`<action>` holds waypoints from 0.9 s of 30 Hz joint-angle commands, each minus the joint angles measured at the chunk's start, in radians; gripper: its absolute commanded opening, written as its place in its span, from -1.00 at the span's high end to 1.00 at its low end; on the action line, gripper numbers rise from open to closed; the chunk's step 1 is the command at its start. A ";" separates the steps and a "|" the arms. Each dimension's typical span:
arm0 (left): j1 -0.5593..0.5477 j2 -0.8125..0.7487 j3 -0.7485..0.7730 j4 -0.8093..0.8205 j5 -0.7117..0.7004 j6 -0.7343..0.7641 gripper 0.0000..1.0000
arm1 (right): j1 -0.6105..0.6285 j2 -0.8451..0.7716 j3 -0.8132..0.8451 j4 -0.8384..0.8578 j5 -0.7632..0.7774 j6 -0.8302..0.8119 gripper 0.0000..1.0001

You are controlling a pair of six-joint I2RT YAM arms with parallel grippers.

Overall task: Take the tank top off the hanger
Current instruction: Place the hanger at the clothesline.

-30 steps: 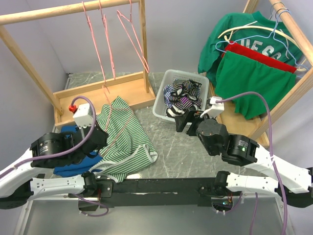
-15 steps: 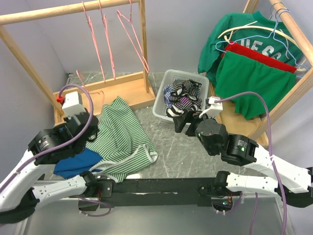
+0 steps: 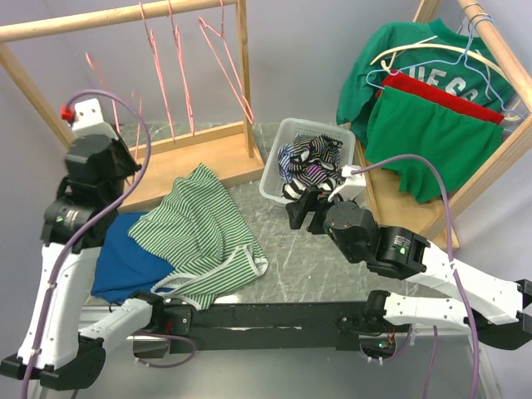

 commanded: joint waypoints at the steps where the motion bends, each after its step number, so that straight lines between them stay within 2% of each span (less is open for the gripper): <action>1: 0.006 -0.019 0.159 0.143 0.132 0.116 0.98 | -0.001 -0.011 -0.012 0.042 0.009 0.002 -0.79; 4: 0.006 0.004 0.231 0.109 0.139 0.128 0.98 | 0.001 -0.002 -0.012 0.040 0.009 0.002 -0.79; 13: 0.012 0.081 0.214 0.207 0.113 0.211 0.98 | -0.001 0.013 -0.028 0.065 0.003 -0.007 -0.79; 18: 0.075 0.153 0.239 0.255 0.179 0.212 0.98 | -0.004 0.013 -0.035 0.072 -0.005 -0.010 -0.79; 23: 0.173 0.170 0.211 0.371 0.279 0.213 0.98 | -0.005 0.012 -0.043 0.085 -0.015 -0.011 -0.79; 27: 0.233 0.220 0.233 0.385 0.354 0.182 0.98 | -0.008 0.004 -0.061 0.099 -0.018 -0.005 -0.79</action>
